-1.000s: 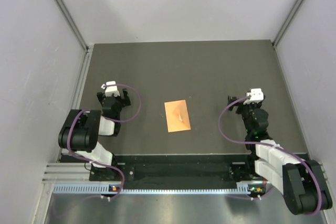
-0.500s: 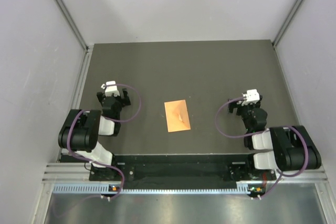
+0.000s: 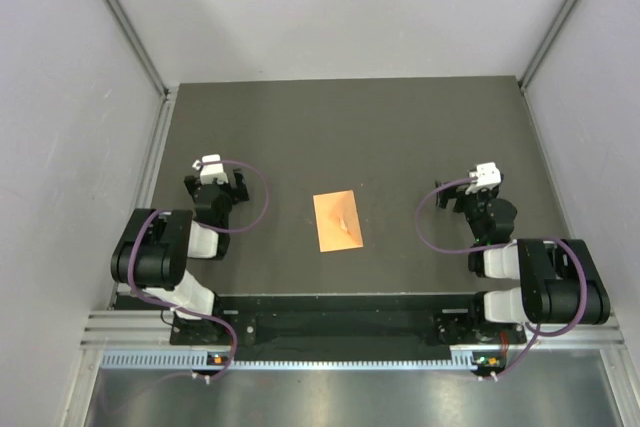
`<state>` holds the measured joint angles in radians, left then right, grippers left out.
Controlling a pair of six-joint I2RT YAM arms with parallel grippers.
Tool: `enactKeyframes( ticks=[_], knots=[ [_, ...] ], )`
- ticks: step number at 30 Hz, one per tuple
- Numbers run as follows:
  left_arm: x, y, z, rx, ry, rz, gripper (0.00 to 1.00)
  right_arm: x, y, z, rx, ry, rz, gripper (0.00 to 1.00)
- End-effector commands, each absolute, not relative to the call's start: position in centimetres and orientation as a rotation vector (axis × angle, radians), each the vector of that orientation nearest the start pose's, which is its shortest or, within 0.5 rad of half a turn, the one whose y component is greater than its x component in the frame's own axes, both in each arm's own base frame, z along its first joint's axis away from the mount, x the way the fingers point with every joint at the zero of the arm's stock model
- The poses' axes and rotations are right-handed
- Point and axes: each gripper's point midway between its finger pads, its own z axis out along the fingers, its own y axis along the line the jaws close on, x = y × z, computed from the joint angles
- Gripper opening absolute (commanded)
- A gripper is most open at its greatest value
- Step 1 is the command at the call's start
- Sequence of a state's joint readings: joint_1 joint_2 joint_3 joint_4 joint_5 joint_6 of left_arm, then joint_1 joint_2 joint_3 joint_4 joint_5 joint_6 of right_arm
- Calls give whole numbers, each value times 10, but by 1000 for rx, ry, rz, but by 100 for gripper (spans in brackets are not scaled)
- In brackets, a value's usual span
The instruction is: Place the letter into the envelope and seal it
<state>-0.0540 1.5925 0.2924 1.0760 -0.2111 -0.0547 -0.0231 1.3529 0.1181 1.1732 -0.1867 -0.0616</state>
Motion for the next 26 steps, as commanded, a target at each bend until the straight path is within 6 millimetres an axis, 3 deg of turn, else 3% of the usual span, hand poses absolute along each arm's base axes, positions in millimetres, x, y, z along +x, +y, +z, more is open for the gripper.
enactKeyframes(
  ticks=[1,26],
  knots=[
    [390,17,83,-179,1712,104,99,352,23,118,-180,1573,103,99],
    [390,16,84,-176,1711,104,99,360,11,115,-98,1615,66,99]
  ],
)
